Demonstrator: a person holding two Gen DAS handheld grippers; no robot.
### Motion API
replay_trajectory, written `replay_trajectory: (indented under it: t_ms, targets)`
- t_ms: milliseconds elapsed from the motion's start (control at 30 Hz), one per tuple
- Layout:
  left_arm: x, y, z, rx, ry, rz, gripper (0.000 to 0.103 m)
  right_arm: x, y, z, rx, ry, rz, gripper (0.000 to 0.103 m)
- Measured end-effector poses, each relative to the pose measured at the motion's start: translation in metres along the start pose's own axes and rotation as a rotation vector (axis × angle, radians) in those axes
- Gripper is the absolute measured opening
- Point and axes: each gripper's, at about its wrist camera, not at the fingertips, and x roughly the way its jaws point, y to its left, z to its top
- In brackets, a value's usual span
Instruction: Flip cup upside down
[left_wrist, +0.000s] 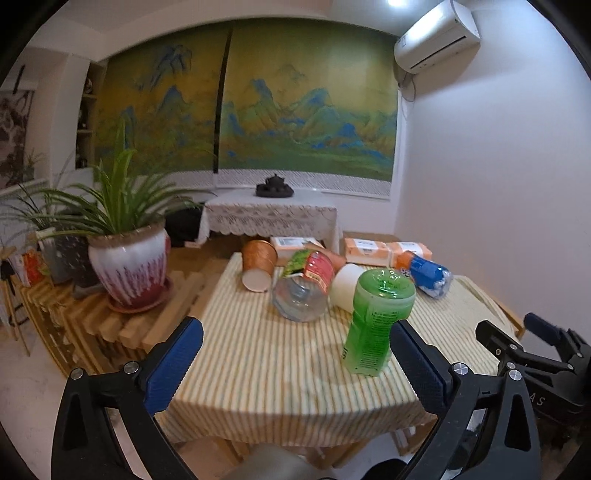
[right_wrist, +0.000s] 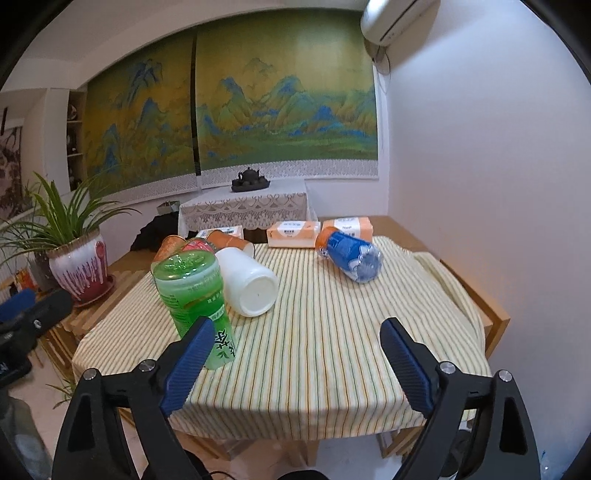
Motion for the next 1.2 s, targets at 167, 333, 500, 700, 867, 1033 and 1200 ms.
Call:
replay_trajectory:
  t_ms: [167, 333, 500, 700, 867, 1033, 1200]
  targets:
    - [-0.007, -0.001, -0.001, 0.01, -0.02, 0.011, 0.102, -0.008, 0.006, -0.001, -0.006, -0.035, -0.021, 0.095]
    - [-0.008, -0.001, 0.0, -0.004, -0.011, 0.007, 0.102, -0.014, 0.008, 0.0, -0.01, -0.054, -0.035, 0.095]
    - [-0.008, 0.0, 0.002, -0.011, -0.016, 0.011, 0.102, -0.017, 0.007, 0.002, -0.007, -0.066, -0.044, 0.096]
    - [-0.008, -0.002, 0.003, -0.004, -0.02, 0.016, 0.102, -0.017, 0.005, 0.003, 0.001, -0.069, -0.046, 0.096]
    - [-0.008, -0.002, 0.003, -0.004, -0.022, 0.017, 0.102, -0.016, 0.005, 0.003, 0.001, -0.07, -0.044, 0.096]
    - [-0.008, -0.002, 0.003, -0.003, -0.022, 0.017, 0.102, -0.016, 0.005, 0.004, 0.002, -0.069, -0.042, 0.096]
    - [-0.008, -0.002, 0.003, -0.003, -0.024, 0.019, 0.102, -0.016, 0.005, 0.004, 0.006, -0.071, -0.045, 0.096]
